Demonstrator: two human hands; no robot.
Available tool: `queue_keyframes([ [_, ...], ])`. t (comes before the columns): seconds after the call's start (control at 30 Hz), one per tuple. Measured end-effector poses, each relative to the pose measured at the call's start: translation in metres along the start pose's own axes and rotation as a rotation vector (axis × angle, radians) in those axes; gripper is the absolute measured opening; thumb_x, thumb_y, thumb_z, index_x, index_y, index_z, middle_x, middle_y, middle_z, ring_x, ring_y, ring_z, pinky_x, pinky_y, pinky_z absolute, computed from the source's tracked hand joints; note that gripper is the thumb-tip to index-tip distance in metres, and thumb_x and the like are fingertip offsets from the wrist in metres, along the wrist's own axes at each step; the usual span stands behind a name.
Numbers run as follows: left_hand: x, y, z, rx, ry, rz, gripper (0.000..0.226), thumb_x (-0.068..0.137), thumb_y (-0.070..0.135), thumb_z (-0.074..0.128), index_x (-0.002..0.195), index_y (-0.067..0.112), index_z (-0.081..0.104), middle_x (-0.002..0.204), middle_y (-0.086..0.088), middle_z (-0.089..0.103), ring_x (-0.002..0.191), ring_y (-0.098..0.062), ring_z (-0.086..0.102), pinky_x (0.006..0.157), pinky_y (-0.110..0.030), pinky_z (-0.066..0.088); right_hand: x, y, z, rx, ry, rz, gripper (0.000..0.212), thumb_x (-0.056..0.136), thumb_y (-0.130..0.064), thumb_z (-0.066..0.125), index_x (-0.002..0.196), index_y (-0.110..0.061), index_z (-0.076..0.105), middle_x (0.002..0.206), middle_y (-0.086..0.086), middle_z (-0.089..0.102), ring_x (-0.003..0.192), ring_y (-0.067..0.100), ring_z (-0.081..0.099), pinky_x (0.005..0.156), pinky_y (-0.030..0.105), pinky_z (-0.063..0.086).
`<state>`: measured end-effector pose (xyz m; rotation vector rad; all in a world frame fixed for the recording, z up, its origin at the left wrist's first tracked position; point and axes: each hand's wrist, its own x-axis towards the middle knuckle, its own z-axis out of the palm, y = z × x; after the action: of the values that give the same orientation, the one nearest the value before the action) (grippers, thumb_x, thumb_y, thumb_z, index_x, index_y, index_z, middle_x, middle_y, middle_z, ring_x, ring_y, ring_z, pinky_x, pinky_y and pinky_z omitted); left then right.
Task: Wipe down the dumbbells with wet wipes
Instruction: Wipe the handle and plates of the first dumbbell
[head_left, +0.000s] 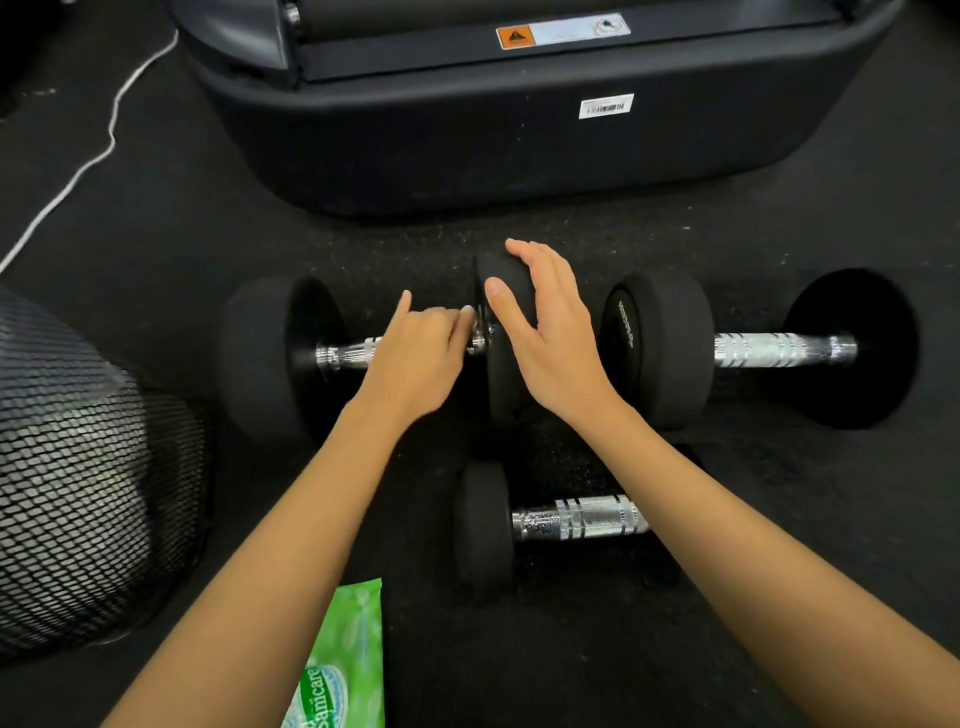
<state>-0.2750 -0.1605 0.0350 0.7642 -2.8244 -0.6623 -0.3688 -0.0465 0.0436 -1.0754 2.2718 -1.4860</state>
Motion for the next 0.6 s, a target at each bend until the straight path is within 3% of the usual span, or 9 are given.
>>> queue_keyframes([
  [0.07,-0.008,-0.009,-0.003,-0.064,0.015,0.036,0.036,0.107,0.028,0.032,0.088,0.016,0.06,0.077,0.007,0.062,0.083,-0.012,0.063,0.124,-0.038,0.008,-0.002,0.0,0.0,0.003,-0.001,-0.006,0.047,0.099,-0.037,0.046,0.141,-0.017,0.041,0.146,0.001,0.037,0.131,0.009,0.039,0.103,0.021,0.035],
  [0.1,-0.018,-0.016,-0.001,-0.066,0.039,0.066,0.035,0.107,0.029,0.032,0.104,0.015,0.065,0.096,0.006,0.068,0.098,-0.009,0.063,0.124,-0.035,0.005,-0.003,0.0,0.0,0.006,-0.001,-0.007,0.047,0.099,-0.038,0.046,0.141,-0.017,0.041,0.146,0.001,0.037,0.132,0.009,0.038,0.105,0.023,0.035],
  [0.17,-0.039,-0.026,0.007,-0.006,0.122,0.14,0.039,0.108,0.028,0.032,0.132,0.014,0.058,0.128,0.004,0.062,0.122,-0.01,0.055,0.124,-0.035,0.004,-0.005,0.001,0.001,0.017,0.001,-0.002,0.047,0.099,-0.038,0.046,0.141,-0.018,0.041,0.147,0.001,0.036,0.134,0.008,0.035,0.107,0.024,0.033],
  [0.2,-0.044,-0.028,0.012,0.048,0.172,0.169,0.04,0.107,0.028,0.032,0.137,0.014,0.055,0.132,0.003,0.06,0.125,-0.012,0.053,0.124,-0.038,0.006,-0.006,0.001,0.001,0.022,0.006,0.0,0.047,0.099,-0.038,0.047,0.141,-0.019,0.041,0.148,0.0,0.035,0.135,0.008,0.034,0.107,0.024,0.033],
  [0.3,-0.034,-0.019,0.023,0.201,0.267,0.196,0.04,0.105,0.026,0.033,0.13,0.009,0.06,0.117,-0.002,0.067,0.11,-0.02,0.062,0.122,-0.047,0.016,-0.007,0.001,0.001,0.026,0.012,-0.001,0.046,0.099,-0.037,0.048,0.141,-0.018,0.041,0.147,0.0,0.035,0.136,0.007,0.034,0.106,0.02,0.032],
  [0.4,-0.019,-0.012,0.019,0.253,0.215,0.227,0.041,0.104,0.024,0.028,0.118,0.006,0.063,0.097,-0.002,0.068,0.09,-0.022,0.066,0.12,-0.05,0.019,-0.005,0.001,0.0,0.013,0.007,0.0,0.046,0.099,-0.037,0.048,0.141,-0.018,0.042,0.147,0.0,0.035,0.134,0.006,0.035,0.099,0.006,0.028],
  [0.5,-0.031,-0.027,0.018,0.231,0.209,0.271,0.039,0.106,0.022,0.032,0.135,0.01,0.055,0.129,-0.001,0.063,0.12,-0.017,0.058,0.123,-0.046,0.013,-0.003,0.002,0.001,0.022,-0.001,0.007,0.046,0.099,-0.038,0.047,0.141,-0.019,0.041,0.147,-0.001,0.035,0.134,0.005,0.035,0.097,0.002,0.027],
  [0.6,-0.057,-0.04,0.026,0.186,0.296,0.286,0.043,0.106,0.02,0.034,0.145,0.006,0.046,0.151,-0.007,0.045,0.142,-0.022,0.038,0.122,-0.044,0.018,-0.002,0.001,0.001,0.026,0.002,0.005,0.047,0.099,-0.037,0.047,0.141,-0.018,0.041,0.147,0.0,0.035,0.135,0.007,0.034,0.103,0.011,0.028],
])
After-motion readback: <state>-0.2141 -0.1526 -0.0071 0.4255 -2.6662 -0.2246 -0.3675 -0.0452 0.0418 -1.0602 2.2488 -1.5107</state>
